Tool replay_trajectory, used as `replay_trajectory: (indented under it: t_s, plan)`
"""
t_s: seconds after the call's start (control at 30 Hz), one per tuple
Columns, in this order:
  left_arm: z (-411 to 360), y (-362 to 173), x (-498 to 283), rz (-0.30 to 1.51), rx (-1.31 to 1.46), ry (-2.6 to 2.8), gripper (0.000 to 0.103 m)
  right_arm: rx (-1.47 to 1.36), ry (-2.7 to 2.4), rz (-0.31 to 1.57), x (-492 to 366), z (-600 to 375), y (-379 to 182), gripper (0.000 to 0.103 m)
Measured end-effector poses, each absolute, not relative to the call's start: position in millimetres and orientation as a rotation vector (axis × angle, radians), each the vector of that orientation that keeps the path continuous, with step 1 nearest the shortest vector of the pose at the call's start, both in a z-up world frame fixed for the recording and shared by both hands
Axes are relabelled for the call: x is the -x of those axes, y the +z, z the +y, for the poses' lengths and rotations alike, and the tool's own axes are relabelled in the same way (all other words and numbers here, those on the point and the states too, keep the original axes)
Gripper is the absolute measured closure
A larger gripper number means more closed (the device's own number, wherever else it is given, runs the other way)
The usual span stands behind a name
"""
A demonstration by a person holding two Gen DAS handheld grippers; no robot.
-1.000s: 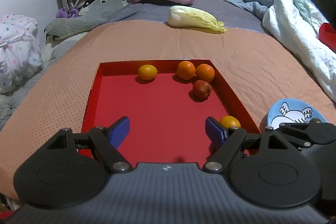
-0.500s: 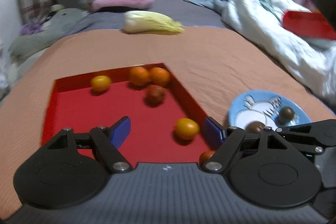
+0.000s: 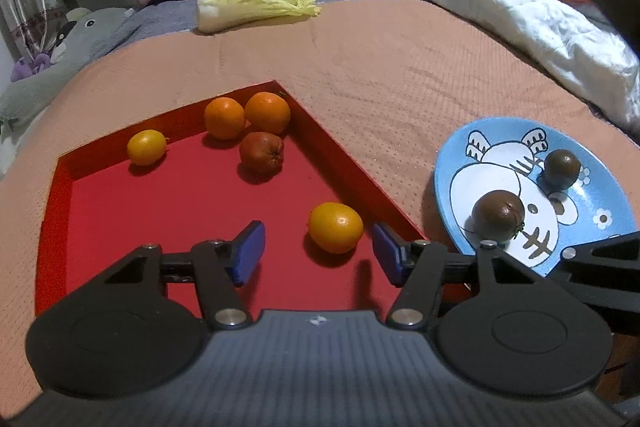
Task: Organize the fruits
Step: 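Grasp a red tomato with the right tool while the left tool grasps an orange, then carry the held orange and red tomato over to the blue plate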
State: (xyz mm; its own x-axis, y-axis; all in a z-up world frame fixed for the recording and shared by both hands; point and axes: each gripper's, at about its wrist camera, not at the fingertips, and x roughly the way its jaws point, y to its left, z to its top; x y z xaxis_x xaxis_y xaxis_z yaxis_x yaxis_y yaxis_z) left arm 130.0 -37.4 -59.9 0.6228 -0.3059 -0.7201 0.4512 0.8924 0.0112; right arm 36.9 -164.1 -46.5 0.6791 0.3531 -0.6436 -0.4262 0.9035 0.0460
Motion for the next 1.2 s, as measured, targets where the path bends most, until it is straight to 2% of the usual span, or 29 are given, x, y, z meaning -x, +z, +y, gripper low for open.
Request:
replay_trajectory:
  t_s: [0.13,0.2,0.37,1.2]
  plan:
    - [-47,-63,-133,0.791,-0.227,-0.471,0.042,0.102,0.432,0.705,-40,-167,-49,0.071]
    - [-50,-65,-136,0.793,-0.238,-0.480,0.052,0.110,0.431,0.706,-40,-166,-49,0.071]
    - [-51,-66,-140,0.795,-0.235,-0.489,0.064,0.110,0.421,0.700,-41,-166,-47,0.071]
    - [-12,-41,-113,0.746,-0.119,-0.376,0.065,0.096,0.390,0.611,-22,-186,-16,0.071]
